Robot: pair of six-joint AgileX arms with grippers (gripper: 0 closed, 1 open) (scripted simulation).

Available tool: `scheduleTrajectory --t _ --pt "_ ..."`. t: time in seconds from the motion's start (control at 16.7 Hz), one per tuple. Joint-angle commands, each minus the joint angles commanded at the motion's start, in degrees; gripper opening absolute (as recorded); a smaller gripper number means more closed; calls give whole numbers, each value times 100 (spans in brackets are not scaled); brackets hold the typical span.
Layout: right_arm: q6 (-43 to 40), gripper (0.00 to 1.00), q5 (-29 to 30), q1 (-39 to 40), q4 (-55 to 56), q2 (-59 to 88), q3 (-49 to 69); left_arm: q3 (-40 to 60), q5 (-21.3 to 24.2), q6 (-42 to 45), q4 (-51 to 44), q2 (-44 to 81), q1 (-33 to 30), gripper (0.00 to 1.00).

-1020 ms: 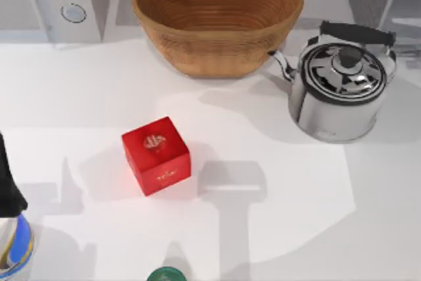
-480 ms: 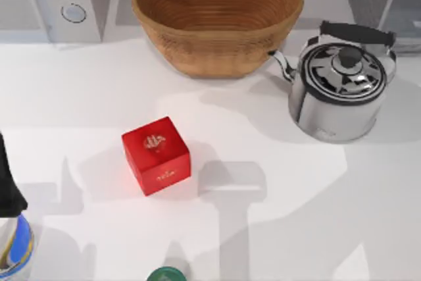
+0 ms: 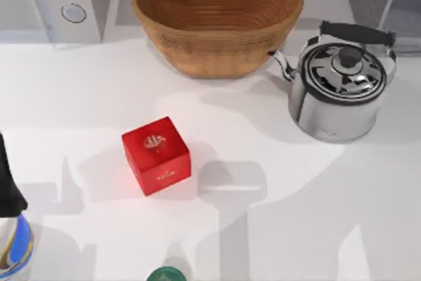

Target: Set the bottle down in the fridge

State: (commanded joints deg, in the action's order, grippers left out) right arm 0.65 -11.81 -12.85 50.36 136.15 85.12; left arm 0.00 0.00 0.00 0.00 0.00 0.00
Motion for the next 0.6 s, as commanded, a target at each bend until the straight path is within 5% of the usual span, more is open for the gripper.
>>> scheduleTrajectory --t 0.06,0.6 --pt "0 1 0 0 0 0 0 0 0 0 0 0 0 100" --pt "0 68 0 0 0 0 0 0 0 0 0 0 0 100"
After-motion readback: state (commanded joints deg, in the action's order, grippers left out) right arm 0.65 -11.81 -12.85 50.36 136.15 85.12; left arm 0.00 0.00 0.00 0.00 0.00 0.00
